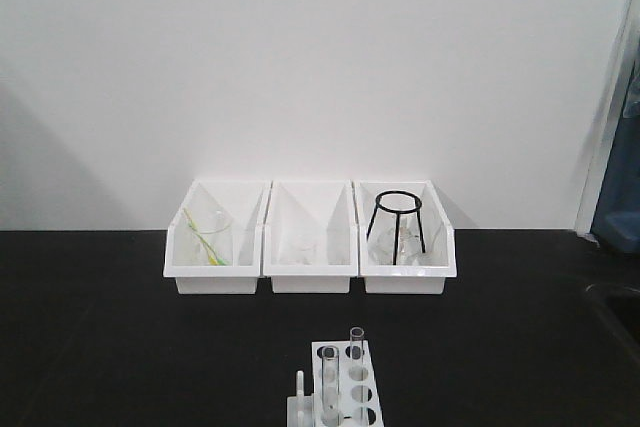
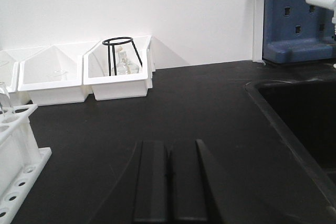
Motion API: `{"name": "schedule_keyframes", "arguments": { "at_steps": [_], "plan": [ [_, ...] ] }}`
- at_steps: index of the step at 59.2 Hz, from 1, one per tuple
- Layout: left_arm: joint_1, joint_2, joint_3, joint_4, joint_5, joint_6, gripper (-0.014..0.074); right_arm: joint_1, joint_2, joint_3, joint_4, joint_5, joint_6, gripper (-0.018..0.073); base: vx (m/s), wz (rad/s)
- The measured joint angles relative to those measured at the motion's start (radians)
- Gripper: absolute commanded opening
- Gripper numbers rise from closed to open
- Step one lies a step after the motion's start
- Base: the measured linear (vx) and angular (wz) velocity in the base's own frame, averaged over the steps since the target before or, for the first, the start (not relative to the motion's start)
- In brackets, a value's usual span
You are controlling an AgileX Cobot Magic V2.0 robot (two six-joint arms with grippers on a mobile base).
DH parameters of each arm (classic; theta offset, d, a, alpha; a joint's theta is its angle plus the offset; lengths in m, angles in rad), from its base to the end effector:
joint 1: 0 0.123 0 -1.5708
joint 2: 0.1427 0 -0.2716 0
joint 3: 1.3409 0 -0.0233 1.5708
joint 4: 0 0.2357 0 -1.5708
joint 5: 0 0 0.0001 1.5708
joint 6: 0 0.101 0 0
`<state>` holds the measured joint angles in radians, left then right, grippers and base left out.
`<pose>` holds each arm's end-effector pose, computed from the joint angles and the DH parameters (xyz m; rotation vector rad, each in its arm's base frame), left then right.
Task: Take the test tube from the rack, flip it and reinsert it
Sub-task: 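Drive the base up to the bench facing the white test-tube rack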
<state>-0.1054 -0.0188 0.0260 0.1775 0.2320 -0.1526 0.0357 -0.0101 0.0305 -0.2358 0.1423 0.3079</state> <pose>0.0634 -0.0026 0.1836 0.0779 1.7175 -0.0282 0.0652 -0.0010 0.1906 0.0571 1.6417 0.0569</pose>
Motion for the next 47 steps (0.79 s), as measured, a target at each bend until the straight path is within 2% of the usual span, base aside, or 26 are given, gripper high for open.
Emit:
{"name": "schedule_keyframes", "arguments": {
  "at_steps": [7,14,18,24,30,37,47],
  "plan": [
    [0.000,0.000,0.000,0.000,0.000,0.000,-0.0006,0.000,0.000,0.000,0.000,-0.003,0.000,-0.0011,0.00,0.00],
    [0.000,0.000,0.000,0.000,0.000,0.000,-0.0006,0.000,0.000,-0.009,0.033,-0.085,0.035,-0.0011,0.00,0.00],
    [0.000,0.000,0.000,0.000,0.000,0.000,-0.0006,0.000,0.000,-0.067,0.036,-0.116,0.040,-0.0011,0.00,0.00],
    [0.000,0.000,0.000,0.000,0.000,0.000,-0.0006,0.000,0.047,-0.270,-0.001,-0.158,0.014,-0.0011,0.00,0.01],
    [0.000,0.000,0.000,0.000,0.000,0.000,-0.0006,0.000,0.215,-0.499,-0.056,-0.196,-0.017,-0.0011,0.00,0.00],
    [0.000,0.000,0.000,0.000,0.000,0.000,-0.0006,0.000,0.483,-0.698,-0.068,-0.215,-0.022,-0.0011,0.00,-0.01],
    [0.000,0.000,0.000,0.000,0.000,0.000,-0.0006,0.000,0.750,-0.829,-0.070,-0.199,-0.022,-0.0008,0.00,0.00]
  ]
}}
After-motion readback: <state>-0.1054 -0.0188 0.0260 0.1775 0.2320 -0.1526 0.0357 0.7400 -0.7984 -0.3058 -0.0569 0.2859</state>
